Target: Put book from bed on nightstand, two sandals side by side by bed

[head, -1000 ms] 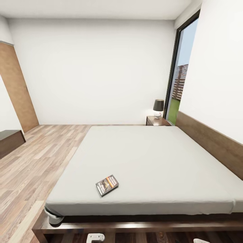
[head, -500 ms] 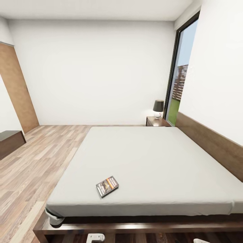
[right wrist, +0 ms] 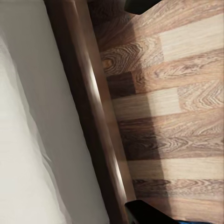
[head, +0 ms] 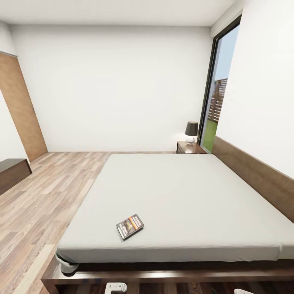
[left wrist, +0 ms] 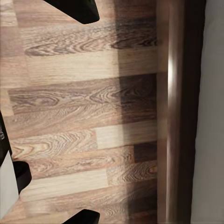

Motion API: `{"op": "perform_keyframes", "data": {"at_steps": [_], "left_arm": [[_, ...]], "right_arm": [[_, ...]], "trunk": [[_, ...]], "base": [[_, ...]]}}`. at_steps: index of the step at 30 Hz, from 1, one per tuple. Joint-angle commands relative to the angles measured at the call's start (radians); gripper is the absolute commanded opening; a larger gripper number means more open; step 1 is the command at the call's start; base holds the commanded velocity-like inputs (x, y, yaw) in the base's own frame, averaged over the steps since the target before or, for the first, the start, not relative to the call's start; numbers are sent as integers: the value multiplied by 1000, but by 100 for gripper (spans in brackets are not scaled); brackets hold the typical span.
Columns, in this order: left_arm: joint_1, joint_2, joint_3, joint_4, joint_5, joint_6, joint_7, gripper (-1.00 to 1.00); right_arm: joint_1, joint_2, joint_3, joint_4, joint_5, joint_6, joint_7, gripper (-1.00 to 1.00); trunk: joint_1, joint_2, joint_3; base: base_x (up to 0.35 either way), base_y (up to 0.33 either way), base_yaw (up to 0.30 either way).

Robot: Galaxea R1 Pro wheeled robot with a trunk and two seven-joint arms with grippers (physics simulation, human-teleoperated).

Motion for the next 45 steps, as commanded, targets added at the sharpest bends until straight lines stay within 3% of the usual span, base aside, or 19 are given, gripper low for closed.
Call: {"op": "perform_keyframes", "data": {"at_steps": [1,45], "left_arm": [[0,0,8,-1,-9,-2,-2,100],[0,0,10,-2,-8,-6,-2,100]], "right_arm": [[-1,0,8,1,-10,-3,4,100],[-1,0,8,2,-10,-3,5,100]], "trunk": [[-4,6,2],[-173,314,140]], "base": [[0,0,0],[0,0,0]]}}
